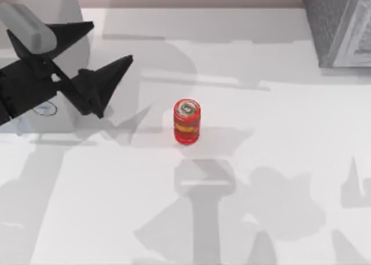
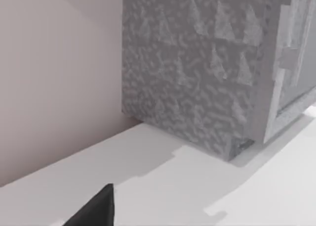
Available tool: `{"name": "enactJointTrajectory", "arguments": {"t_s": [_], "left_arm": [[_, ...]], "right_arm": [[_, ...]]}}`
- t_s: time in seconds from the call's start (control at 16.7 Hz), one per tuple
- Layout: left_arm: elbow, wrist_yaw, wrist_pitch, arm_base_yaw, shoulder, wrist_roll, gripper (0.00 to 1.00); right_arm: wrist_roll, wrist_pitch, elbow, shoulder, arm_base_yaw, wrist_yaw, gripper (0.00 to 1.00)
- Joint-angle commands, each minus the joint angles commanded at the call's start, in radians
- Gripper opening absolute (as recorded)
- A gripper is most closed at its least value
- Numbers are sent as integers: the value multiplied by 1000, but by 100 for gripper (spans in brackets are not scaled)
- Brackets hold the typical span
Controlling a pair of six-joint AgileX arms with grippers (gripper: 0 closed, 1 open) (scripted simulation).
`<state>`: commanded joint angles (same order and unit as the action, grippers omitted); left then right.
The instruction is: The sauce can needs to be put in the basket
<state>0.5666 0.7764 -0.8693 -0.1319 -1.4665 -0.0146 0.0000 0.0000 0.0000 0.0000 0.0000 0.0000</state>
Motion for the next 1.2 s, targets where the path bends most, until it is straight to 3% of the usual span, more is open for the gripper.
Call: {"name": "enactJointTrajectory", "arguments": {"t_s": [0.36,0.66,0.9,1.2], "left_arm": [[224,297,-341,-31,-579,34,100],[360,474,-546,-41,-925,64,100],[410,539,-620,-29,-1048,77,100],[407,540,-621,-32,-1051,77,100]], "right_arm": [[0,0,0,0,0,0,100],[0,0,0,0,0,0,100],[0,0,0,0,0,0,100],[0,0,0,0,0,0,100]]}}
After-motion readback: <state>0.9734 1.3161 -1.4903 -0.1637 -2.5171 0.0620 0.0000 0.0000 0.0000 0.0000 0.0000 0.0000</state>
